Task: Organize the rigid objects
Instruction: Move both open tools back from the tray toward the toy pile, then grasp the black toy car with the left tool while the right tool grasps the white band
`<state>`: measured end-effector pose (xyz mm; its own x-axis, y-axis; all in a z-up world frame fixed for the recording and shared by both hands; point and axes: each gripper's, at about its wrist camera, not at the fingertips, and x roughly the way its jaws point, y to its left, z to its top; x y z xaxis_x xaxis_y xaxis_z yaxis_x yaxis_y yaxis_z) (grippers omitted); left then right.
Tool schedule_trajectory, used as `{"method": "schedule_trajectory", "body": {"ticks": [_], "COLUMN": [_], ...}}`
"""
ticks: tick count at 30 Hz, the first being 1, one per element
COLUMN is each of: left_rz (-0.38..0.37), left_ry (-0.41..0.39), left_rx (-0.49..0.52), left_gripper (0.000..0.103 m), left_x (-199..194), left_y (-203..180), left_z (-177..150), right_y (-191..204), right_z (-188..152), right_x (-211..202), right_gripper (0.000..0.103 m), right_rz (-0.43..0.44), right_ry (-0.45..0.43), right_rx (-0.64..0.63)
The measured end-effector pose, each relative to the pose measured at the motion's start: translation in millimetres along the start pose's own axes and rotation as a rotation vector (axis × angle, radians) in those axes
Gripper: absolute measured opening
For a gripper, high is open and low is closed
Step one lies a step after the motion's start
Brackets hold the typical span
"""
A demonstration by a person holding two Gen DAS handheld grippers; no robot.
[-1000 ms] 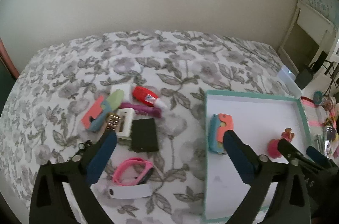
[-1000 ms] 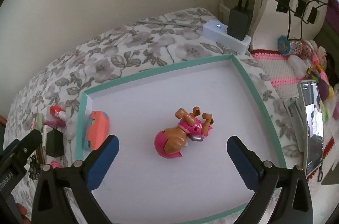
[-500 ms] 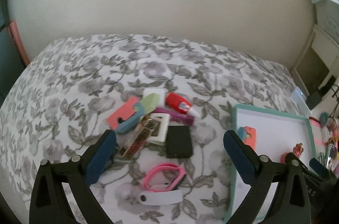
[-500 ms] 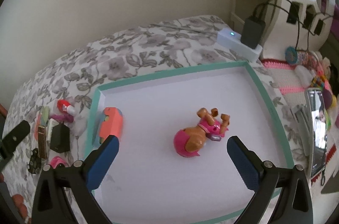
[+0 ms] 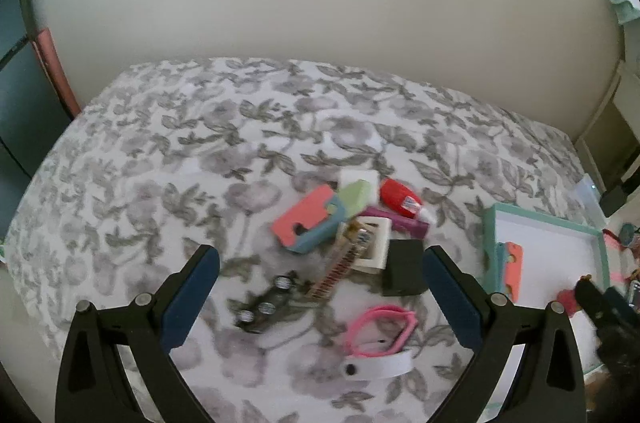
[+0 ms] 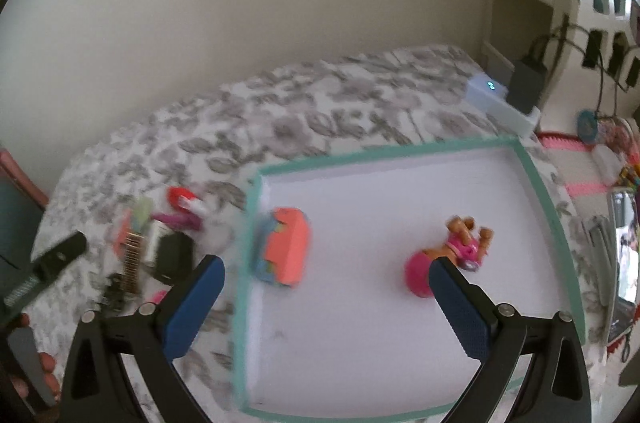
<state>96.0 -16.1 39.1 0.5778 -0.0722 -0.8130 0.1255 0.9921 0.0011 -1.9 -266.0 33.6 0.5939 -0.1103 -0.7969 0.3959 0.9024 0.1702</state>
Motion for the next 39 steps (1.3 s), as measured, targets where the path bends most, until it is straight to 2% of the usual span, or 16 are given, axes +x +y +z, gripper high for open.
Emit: {"method": "schedule_trajectory", "body": {"ticks": [6, 9, 16, 24, 31, 39], "left_rz": [0.081, 0.102, 0.096, 0.046, 0.029, 0.010], "left_ry": [-0.012, -0.001, 0.051, 0.150, 0.296, 0.356], "left_rx": [-0.012, -0.046, -0.125, -0.153, -0.120, -0.125], "left_gripper": [0.101, 0.101, 0.101, 0.101, 0.101, 0.101], "left_x": [-9, -8, 4, 29, 66, 84], "left_y": [33, 53, 82, 85, 74, 75], "left_z": [7, 7, 4, -4, -21, -30], "right_y": [41, 61, 97, 119, 132, 144], "right_z": [4, 1, -12, -33, -60, -80], "right_x": [-14, -9, 10, 34, 57, 75], "right_gripper": [0.103, 0.103, 0.103, 0.103, 0.103, 0.103], "right_rz": [0.072, 0.108, 0.172, 0.178, 0.172, 0.179], "right_ry": [-0.049, -0.026, 0.055, 0.149, 0.252, 0.324], "right_rx": [-0.086, -0.116, -0.153, -0.185, -0.218, -0.237]}}
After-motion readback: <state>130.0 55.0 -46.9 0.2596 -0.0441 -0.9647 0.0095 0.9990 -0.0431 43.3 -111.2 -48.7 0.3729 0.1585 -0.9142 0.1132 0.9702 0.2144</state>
